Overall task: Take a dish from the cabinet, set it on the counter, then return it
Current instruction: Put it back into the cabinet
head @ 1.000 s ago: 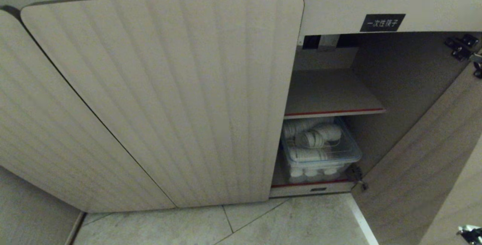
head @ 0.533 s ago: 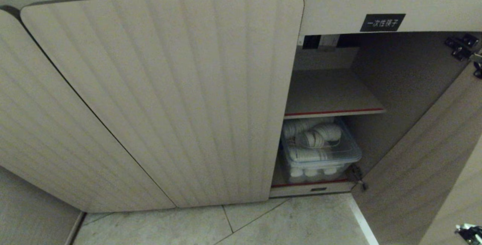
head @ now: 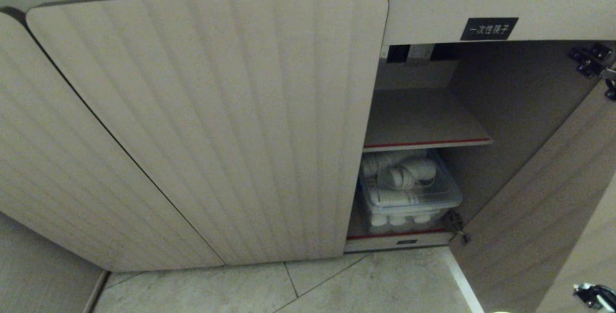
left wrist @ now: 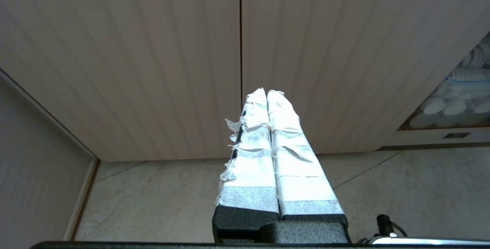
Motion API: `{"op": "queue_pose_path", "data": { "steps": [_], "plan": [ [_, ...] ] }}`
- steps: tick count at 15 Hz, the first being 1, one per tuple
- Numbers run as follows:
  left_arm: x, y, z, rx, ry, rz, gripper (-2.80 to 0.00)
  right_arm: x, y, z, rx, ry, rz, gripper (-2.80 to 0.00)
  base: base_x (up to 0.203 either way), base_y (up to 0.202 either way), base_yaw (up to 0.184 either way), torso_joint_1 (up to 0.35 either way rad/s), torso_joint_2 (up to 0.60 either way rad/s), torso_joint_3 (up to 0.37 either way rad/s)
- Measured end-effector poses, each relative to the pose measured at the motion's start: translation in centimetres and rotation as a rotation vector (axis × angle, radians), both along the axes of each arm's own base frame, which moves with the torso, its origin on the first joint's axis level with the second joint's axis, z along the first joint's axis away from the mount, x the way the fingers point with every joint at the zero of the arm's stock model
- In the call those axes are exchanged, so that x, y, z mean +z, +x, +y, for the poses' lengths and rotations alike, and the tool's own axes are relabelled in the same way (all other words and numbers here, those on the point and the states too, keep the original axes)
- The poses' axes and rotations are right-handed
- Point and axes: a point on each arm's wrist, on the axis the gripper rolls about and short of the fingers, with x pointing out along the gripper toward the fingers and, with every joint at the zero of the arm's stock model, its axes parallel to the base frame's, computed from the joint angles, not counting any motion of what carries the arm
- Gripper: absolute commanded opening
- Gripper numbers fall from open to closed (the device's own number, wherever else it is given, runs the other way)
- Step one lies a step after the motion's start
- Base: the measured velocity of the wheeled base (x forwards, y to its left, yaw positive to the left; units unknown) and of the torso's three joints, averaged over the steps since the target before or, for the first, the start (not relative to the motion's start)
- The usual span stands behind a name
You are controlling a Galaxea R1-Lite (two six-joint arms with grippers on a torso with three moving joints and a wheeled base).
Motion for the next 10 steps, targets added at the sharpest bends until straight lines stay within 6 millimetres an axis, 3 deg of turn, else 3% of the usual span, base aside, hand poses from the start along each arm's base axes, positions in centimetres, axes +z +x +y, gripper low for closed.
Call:
{"op": "queue_pose_path", "data": {
  "steps": [10],
  "plan": [
    [0.0,0.0,0.0,0.000,0.000,0.000,-2.80,2.2,3.6,0.8,-0.055,0.030,0.011,-2.80,0.000,0.000,0.000,0.000,0.00,0.000]
  ]
}}
